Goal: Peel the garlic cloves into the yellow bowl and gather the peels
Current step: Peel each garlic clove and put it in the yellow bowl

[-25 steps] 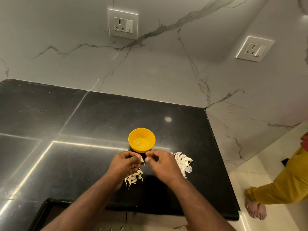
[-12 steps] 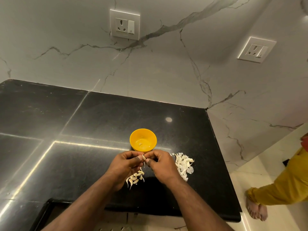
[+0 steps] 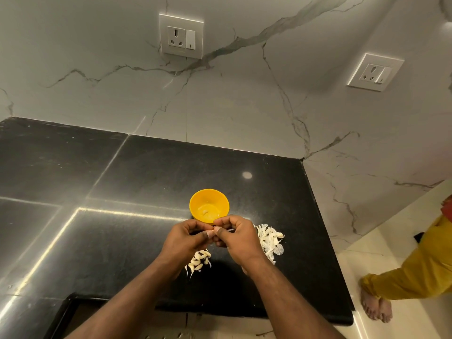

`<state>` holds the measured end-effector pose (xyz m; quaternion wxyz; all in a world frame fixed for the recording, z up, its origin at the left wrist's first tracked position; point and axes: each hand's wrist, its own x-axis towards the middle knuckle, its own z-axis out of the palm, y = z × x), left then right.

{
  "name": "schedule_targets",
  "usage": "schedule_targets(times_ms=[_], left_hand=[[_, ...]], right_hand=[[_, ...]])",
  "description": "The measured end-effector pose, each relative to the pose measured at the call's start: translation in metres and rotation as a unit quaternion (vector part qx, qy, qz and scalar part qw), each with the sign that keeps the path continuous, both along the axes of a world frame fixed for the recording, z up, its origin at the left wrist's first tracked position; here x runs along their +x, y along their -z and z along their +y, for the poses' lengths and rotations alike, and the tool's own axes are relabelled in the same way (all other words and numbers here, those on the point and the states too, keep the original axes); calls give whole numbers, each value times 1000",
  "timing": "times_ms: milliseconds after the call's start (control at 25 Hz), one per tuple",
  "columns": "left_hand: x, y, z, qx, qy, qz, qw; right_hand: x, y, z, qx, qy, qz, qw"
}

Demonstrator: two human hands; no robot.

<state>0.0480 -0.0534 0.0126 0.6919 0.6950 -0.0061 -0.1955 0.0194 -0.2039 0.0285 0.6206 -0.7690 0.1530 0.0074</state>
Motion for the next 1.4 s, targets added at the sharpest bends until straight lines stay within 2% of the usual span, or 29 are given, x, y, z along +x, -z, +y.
schedule_targets(times_ms=[120,320,640,840,1080,1160,1280,1400], left_hand=[[0,2,0,-7,-1,2,1000],[-1,1,-2,-45,-12,30,998],[-2,-6,-1,-116,-33,111,987],[-4,-6,-3,-151,-45,142,977],[-6,-4,0,-93,-21,125,988],[-6,-4,1,-90,-25,119,988],[-6,-5,0,-118,-46,127,984],[-7,-5,1,-123,-41,136,982]], right_hand=[[1,0,-2,16,-4,-1,1000],[-1,2,-6,-18,-16,-8,1000],[-5,12,-24,-215,-22,24,976],[-8,4,-11,-106,-64,-11,992],[-6,6,-5,-147,-23,21,989],[-6,5,-2,-125,-24,25,992],[-8,1,1,-34,-19,32,999],[-7,6,-1,-62,-15,20,998]])
